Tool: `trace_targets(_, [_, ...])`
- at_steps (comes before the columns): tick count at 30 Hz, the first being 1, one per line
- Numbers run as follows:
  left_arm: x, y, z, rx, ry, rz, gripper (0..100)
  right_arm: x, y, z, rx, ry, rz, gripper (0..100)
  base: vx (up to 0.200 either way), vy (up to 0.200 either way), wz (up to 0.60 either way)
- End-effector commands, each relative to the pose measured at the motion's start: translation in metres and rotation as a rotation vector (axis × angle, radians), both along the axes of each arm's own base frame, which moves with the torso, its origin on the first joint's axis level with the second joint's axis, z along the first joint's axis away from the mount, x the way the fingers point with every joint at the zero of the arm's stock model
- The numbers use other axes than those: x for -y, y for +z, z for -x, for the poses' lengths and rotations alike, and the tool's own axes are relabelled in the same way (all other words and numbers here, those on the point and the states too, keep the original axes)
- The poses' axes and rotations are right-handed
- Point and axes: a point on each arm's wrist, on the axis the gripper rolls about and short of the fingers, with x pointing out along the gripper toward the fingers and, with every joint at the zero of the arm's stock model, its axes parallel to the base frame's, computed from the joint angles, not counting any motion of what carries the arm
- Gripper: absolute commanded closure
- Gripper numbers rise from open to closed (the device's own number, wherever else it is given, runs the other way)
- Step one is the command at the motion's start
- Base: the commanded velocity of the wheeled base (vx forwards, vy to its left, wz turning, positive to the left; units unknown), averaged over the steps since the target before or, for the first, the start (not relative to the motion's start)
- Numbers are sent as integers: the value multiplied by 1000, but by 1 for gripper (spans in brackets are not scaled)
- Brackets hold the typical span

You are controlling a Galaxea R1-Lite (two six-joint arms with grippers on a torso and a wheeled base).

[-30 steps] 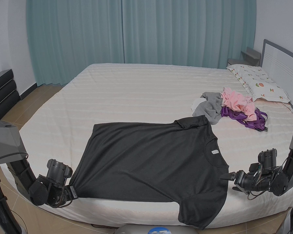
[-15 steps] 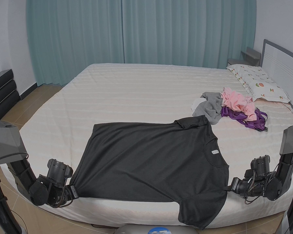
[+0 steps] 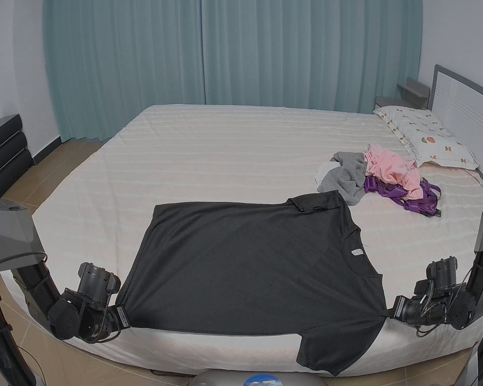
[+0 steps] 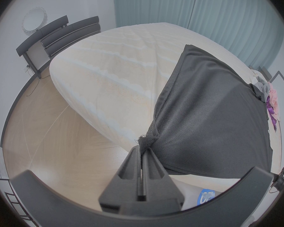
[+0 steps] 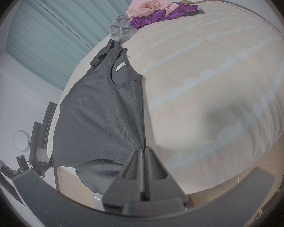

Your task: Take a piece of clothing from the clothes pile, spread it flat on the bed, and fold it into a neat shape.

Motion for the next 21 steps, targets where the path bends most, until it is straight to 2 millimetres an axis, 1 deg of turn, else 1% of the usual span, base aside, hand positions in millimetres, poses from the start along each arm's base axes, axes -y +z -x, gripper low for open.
trace_targets(1, [0,-1,1,-5,-1,-2,100,1,2,1,8,-2,2,100,0,0,0])
trace_targets(13, [3,-5,-5,-5,-8,29,100,-2,0,2,2,16,-3,100,0,0,0])
trace_targets(14, [3,-5,-6,-2,-8,33,0,-2,1,1,7,18,-5,0,0,0,0])
trace_targets(18, [3,-3,-7,8,-1,41,0,-3,6,0,33,21,-27,0,0,0,0])
trace_targets(21, [3,-1,-7,14,-6,55,0,-3,23,3,96,25,-40,0,0,0,0])
